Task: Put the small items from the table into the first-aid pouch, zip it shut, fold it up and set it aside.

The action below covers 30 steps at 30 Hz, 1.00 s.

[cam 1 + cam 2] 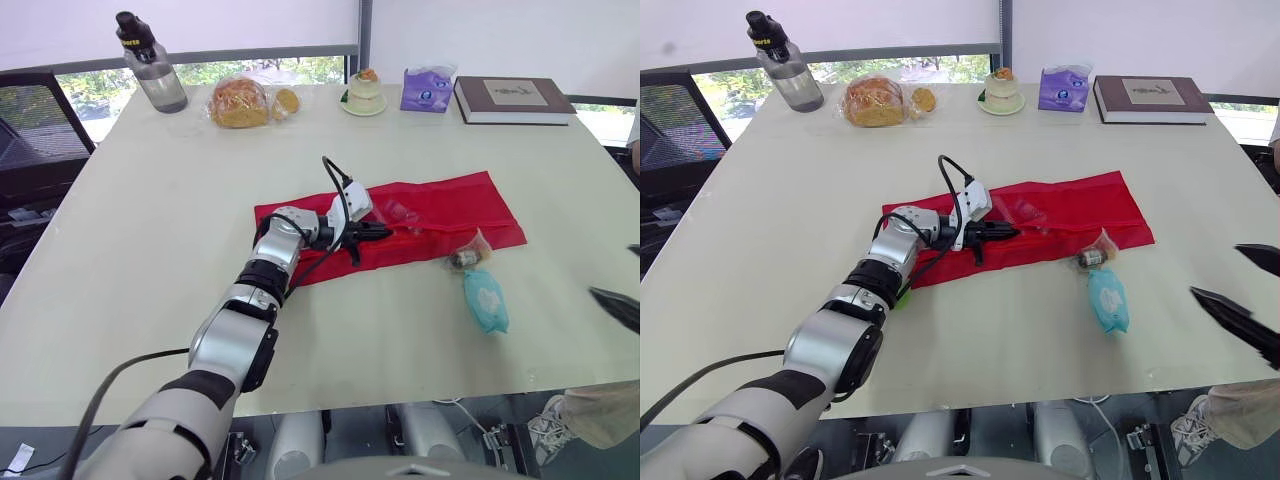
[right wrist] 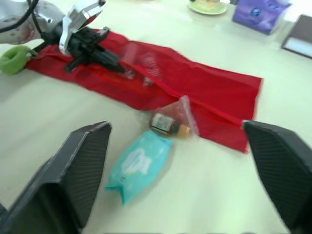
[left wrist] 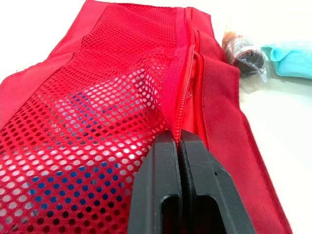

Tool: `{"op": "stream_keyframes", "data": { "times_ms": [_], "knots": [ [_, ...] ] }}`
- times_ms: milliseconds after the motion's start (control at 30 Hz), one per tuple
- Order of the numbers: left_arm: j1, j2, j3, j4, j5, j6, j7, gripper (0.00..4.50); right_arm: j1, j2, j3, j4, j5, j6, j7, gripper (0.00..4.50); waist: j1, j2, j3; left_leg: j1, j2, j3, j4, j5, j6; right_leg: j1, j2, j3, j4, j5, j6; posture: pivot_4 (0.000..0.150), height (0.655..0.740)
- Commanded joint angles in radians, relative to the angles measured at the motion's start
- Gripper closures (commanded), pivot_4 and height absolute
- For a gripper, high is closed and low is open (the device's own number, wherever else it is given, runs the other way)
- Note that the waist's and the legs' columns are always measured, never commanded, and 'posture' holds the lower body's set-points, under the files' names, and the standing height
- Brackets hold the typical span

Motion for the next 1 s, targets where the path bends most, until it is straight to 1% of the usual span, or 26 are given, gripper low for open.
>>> {"op": "stream_keyframes", "data": {
  "times_ms": [33,167,267,333,500,633,700,767,900,1000],
  "knots": [
    [-0.038,0.011,0.018,0.020,0.004,-0.034,0.016,4.50,0.048,-0.039,-0.112,0.044,0.031,0.004,0.069,0.02,0.000,0.000,0.000,0.000,0.000,0.000,0.000,0.000,0.000,0.000,0.000,0.000,0.000,0.000,0.000,0.150,0.7400],
    [-0.048,0.024,0.016,0.046,0.017,-0.057,0.025,4.50,0.072,-0.061,-0.146,0.070,0.053,0.007,0.086,0.02,-0.001,0.000,0.000,0.000,0.000,0.000,0.000,0.000,0.000,0.000,0.000,0.000,0.000,0.000,0.000,0.150,0.7400],
    [-0.052,0.029,0.018,0.057,0.018,-0.065,0.025,4.50,0.068,-0.060,-0.123,0.073,0.057,-0.011,0.086,0.02,-0.003,0.000,0.000,0.000,0.000,0.000,0.000,0.000,0.000,0.000,0.000,0.000,0.000,0.000,0.000,0.150,0.7400],
    [-0.055,0.028,0.017,0.063,0.018,-0.070,0.027,4.50,0.057,-0.052,-0.049,0.072,0.025,-0.051,0.084,0.02,-0.003,0.000,0.000,0.000,0.000,0.000,0.000,0.000,0.000,0.000,0.000,0.000,0.000,0.000,0.000,0.150,0.7400],
    [-0.066,0.019,0.005,0.081,0.035,-0.098,0.036,4.50,-0.033,-0.075,0.241,0.157,-0.148,-0.185,0.049,0.02,-0.002,-0.001,0.000,0.000,0.000,0.000,0.000,0.000,0.000,0.000,0.000,0.000,-0.001,0.000,0.001,0.150,0.7400],
    [-0.076,0.011,0.006,0.094,0.042,-0.113,0.036,4.50,-0.198,-0.100,0.523,0.293,-0.318,-0.323,0.021,0.02,-0.006,-0.001,0.000,0.000,0.000,0.001,0.000,0.000,0.000,0.000,0.000,0.000,-0.001,0.000,0.001,0.150,0.7400],
    [-0.078,0.003,0.008,0.090,0.042,-0.120,0.035,4.50,-0.344,-0.086,0.690,0.395,-0.414,-0.404,0.011,0.02,-0.003,0.000,0.000,0.000,0.000,0.001,0.000,0.000,0.000,0.000,0.000,0.001,0.000,0.000,0.000,0.150,0.7400],
    [-0.075,-0.003,0.010,0.082,0.042,-0.123,0.035,4.50,-0.480,-0.069,0.819,0.494,-0.483,-0.454,0.012,0.02,-0.005,0.000,0.000,0.000,0.000,0.001,0.000,0.000,0.000,-0.001,0.001,0.001,0.000,0.000,0.000,0.150,0.7400],
    [-0.073,-0.005,0.012,0.076,0.045,-0.126,0.035,4.50,-0.668,-0.062,1.003,0.687,-0.619,-0.594,0.068,0.02,0.002,0.001,0.001,0.000,0.000,0.001,0.001,0.000,0.000,-0.001,0.001,0.000,0.002,0.002,-0.003,0.150,0.7400],
    [-0.073,-0.003,0.013,0.073,0.047,-0.129,0.039,4.50,-0.803,-0.028,1.103,0.830,-0.679,-0.671,0.109,0.02,0.001,0.001,0.001,0.000,0.000,0.001,0.000,0.000,0.000,-0.001,0.001,0.000,0.002,0.002,-0.003,0.150,0.7400]
  ]
}}
